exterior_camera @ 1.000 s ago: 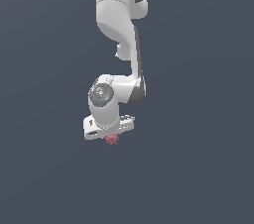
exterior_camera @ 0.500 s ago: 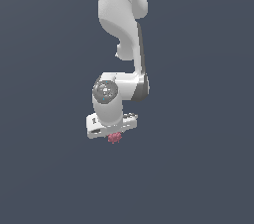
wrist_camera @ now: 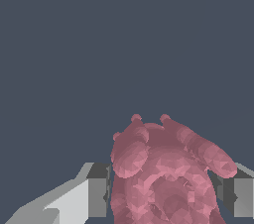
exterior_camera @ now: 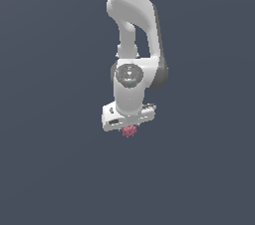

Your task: Pick up the object and move it to a goal position.

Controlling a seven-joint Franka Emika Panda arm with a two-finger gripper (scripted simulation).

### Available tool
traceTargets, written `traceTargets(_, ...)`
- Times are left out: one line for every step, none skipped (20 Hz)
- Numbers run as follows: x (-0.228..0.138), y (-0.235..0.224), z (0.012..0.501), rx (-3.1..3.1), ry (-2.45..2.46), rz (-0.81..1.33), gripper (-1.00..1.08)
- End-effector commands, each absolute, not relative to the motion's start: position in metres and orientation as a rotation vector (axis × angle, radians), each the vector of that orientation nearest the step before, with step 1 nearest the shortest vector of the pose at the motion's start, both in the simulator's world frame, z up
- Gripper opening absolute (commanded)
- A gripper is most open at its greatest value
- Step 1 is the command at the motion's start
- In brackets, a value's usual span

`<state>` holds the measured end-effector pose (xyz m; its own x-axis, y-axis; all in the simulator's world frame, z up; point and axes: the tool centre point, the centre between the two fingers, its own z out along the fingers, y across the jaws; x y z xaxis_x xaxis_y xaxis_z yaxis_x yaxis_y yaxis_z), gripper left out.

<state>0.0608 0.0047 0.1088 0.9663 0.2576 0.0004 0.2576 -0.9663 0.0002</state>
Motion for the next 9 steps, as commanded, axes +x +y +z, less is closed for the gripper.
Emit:
traceTargets(0.058, 0.019, 0.120, 3.115, 0.407, 0.000, -1.00)
traceTargets(0.057, 0.023, 0.123, 3.115, 0.407, 0.000, -1.00)
traceTargets(0.056, 0.027, 0.126, 3.115, 0.407, 0.000, -1.00)
traceTargets(0.056, 0.030, 0.129, 3.115, 0.407, 0.000, -1.00)
traceTargets(0.056, 0.033, 0.131, 3.115, 0.407, 0.000, -1.00)
traceTargets(0.056, 0.035, 0.132, 3.115, 0.407, 0.000, -1.00)
traceTargets(0.056, 0.036, 0.133, 3.115, 0.407, 0.000, -1.00)
traceTargets(0.056, 0.036, 0.133, 3.115, 0.407, 0.000, -1.00)
traceTargets(0.056, 0.036, 0.133, 3.115, 0.407, 0.000, -1.00)
